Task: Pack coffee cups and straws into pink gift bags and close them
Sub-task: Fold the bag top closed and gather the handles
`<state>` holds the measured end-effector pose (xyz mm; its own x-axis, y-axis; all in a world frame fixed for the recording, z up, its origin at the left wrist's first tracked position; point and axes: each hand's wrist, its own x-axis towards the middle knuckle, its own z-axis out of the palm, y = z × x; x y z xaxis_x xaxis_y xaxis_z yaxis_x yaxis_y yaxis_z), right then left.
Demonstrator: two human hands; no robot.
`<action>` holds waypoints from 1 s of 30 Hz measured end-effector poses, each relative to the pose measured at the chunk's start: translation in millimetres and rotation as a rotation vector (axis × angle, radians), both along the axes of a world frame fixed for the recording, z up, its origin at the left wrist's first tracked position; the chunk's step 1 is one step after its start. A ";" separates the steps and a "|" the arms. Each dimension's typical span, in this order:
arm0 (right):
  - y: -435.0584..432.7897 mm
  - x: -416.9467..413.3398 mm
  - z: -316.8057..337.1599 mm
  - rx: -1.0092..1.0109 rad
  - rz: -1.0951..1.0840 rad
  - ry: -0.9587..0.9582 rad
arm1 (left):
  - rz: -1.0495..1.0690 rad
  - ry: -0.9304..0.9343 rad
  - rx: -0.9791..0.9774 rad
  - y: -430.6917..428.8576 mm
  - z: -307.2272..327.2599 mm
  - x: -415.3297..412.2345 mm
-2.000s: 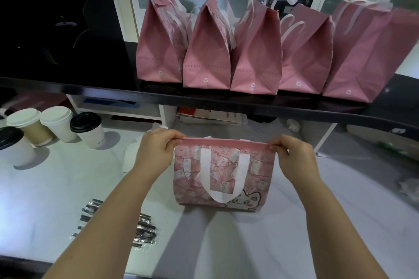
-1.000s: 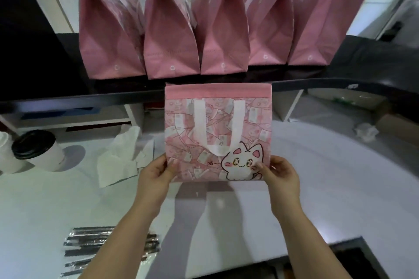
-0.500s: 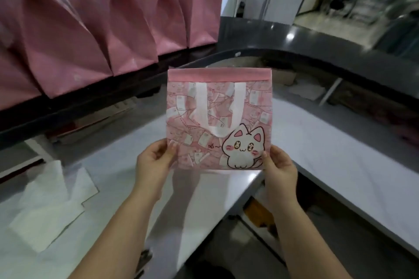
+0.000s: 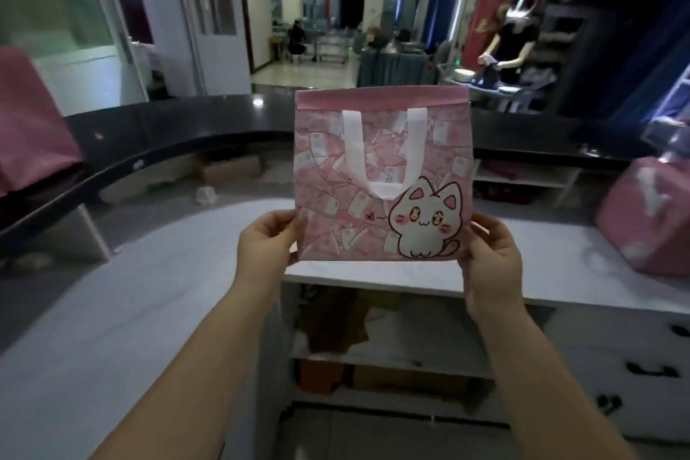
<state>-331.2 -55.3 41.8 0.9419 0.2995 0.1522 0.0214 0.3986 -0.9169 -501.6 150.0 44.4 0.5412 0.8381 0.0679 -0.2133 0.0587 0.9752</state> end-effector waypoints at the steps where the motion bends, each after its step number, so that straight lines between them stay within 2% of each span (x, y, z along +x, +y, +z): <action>1: -18.3 15.6 6.4 0.022 -0.035 -0.011 | -0.045 -0.012 0.002 -12.1 9.6 23.4; 6: -124.2 104.0 29.3 0.044 -0.211 -0.083 | -0.223 -0.076 0.021 -98.6 42.4 150.4; 11: -250.6 197.7 46.4 -0.039 -0.427 -0.158 | -0.375 -0.101 0.002 -208.8 53.7 278.8; 15: -330.6 262.9 49.5 -0.027 -0.552 -0.137 | -0.483 -0.095 -0.031 -281.3 60.1 370.5; 25: -419.3 387.2 62.5 -0.010 -0.754 -0.126 | -0.653 -0.109 -0.084 -363.4 71.6 548.9; 30: -435.8 438.2 58.7 -0.142 -0.895 -0.181 | -0.754 -0.110 -0.091 -381.7 63.7 623.7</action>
<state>107.0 -491.1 100.5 0.7965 -0.5018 0.3374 0.4152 0.0482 -0.9085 122.1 -231.7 108.2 0.9630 0.2492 0.1026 -0.1788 0.3059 0.9351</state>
